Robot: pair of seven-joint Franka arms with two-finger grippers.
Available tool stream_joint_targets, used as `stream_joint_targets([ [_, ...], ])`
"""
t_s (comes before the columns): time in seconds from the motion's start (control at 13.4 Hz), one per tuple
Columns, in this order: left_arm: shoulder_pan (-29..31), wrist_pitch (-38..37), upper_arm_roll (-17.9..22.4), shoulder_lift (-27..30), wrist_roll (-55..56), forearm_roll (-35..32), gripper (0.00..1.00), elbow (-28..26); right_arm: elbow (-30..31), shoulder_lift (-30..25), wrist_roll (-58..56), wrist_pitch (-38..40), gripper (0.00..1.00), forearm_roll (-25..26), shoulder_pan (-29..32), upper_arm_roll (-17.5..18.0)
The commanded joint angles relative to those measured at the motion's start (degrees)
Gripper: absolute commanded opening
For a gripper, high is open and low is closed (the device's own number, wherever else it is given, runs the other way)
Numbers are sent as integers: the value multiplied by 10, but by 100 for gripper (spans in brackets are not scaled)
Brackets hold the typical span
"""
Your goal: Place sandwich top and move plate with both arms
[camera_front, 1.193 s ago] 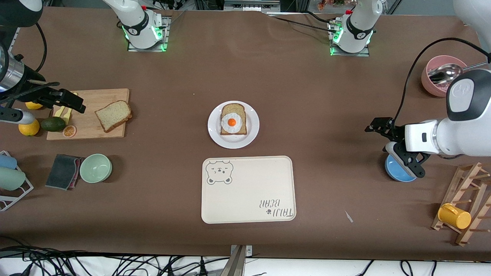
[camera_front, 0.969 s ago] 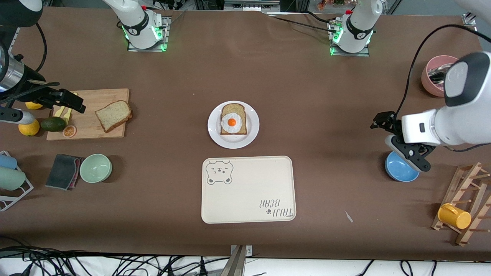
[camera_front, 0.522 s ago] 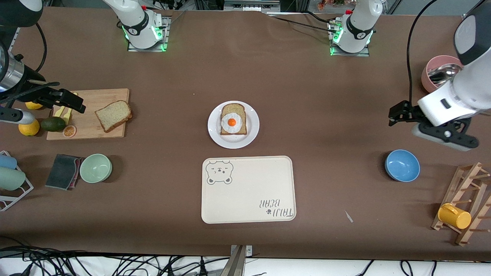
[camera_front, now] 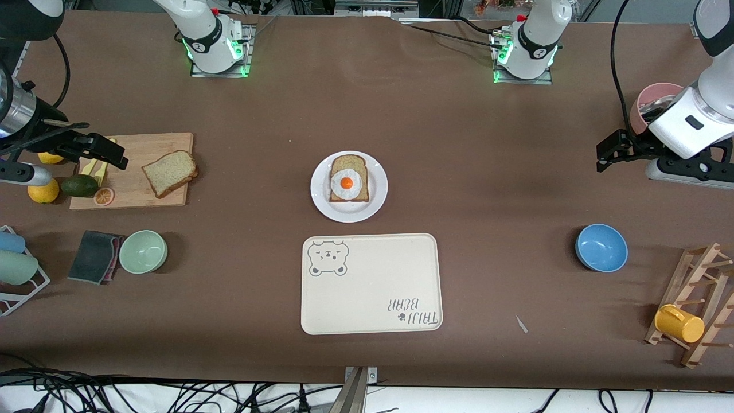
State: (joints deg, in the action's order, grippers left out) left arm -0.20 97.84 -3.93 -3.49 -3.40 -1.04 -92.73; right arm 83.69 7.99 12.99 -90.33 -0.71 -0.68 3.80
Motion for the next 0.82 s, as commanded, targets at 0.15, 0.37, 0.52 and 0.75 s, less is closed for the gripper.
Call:
stream_joint_targets([
  [0.15, -2, -11, -1, 12, 55, 3, 100, -11, 4, 3, 10, 16, 100, 8, -12, 4],
  [0.37, 0, -32, -3, 9, 56, 14, 100, -1, 11, 25, 9, 10, 100, 16, -32, 4],
  [0.52, -1, -38, -5, 8, 56, 11, 100, 0, 36, 36, 10, -13, 100, 45, -54, 4],
  [0.75, -1, -38, -5, 7, 56, 11, 100, 0, 166, 11, 69, -137, 100, 100, -80, 5],
])
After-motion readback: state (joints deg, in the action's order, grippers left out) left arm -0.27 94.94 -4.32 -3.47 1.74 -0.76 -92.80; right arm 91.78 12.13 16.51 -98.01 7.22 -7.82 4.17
